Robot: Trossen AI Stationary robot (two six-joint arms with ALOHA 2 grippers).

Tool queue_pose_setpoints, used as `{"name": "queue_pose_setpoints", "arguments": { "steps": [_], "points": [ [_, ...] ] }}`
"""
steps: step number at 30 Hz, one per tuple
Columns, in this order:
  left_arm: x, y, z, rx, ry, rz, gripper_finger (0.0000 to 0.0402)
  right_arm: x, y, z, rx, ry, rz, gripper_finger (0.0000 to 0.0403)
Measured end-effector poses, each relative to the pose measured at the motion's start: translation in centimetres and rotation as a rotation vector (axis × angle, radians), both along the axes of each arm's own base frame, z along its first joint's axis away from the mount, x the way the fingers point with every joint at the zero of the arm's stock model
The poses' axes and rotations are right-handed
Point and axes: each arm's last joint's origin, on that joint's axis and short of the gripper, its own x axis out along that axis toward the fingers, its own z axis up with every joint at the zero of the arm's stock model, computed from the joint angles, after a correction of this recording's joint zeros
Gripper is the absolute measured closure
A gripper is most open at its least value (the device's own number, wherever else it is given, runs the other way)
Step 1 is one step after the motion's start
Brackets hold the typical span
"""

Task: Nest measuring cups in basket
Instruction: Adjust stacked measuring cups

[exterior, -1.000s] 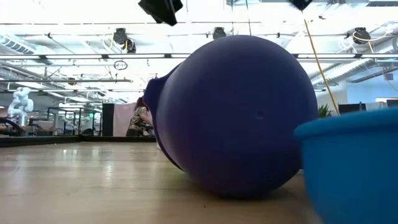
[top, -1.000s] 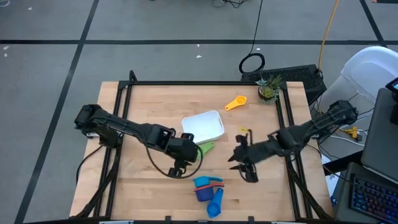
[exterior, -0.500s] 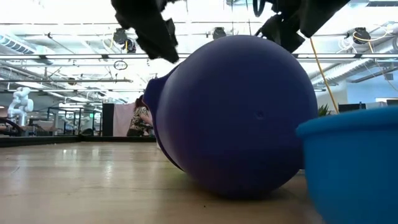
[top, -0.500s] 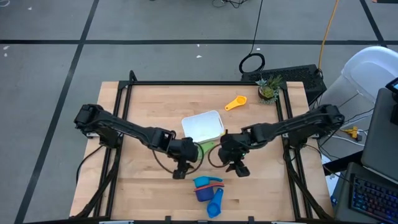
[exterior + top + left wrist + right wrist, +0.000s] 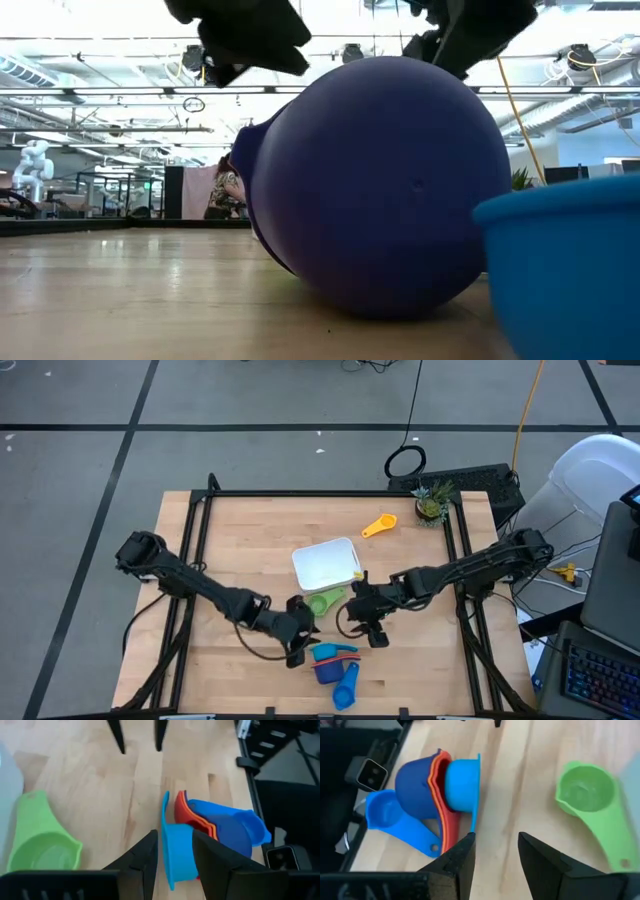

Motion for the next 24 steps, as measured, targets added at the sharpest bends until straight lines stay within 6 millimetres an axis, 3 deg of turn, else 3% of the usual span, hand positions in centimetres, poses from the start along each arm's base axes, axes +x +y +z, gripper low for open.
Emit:
{"name": "queue_pose_setpoints", "arguments": {
  "steps": [7, 13, 17, 24],
  "points": [
    [-2.0, -4.1, 0.3, 0.015, -0.114, 0.108, 0.0279, -0.9, 1.6, -2.8, 0.079, -0.085, 0.061, 0.026],
    [-2.8, -7.2, 1.4, -0.09, -0.284, 0.133, 0.0279, -1.4, 2.1, -3.7, 0.114, -0.133, 0.084, 0.026],
    [-2.1, -8.3, 0.0, -0.178, -0.31, 0.179, 0.0279, -1.2, 2.2, -3.6, 0.106, -0.171, 0.103, 0.026],
    [-0.4, -10.4, -3.9, -0.325, -0.248, 0.189, 0.0279, -0.9, 2.4, -5.0, 0.068, -0.142, 0.193, 0.0253]
  ]
}}
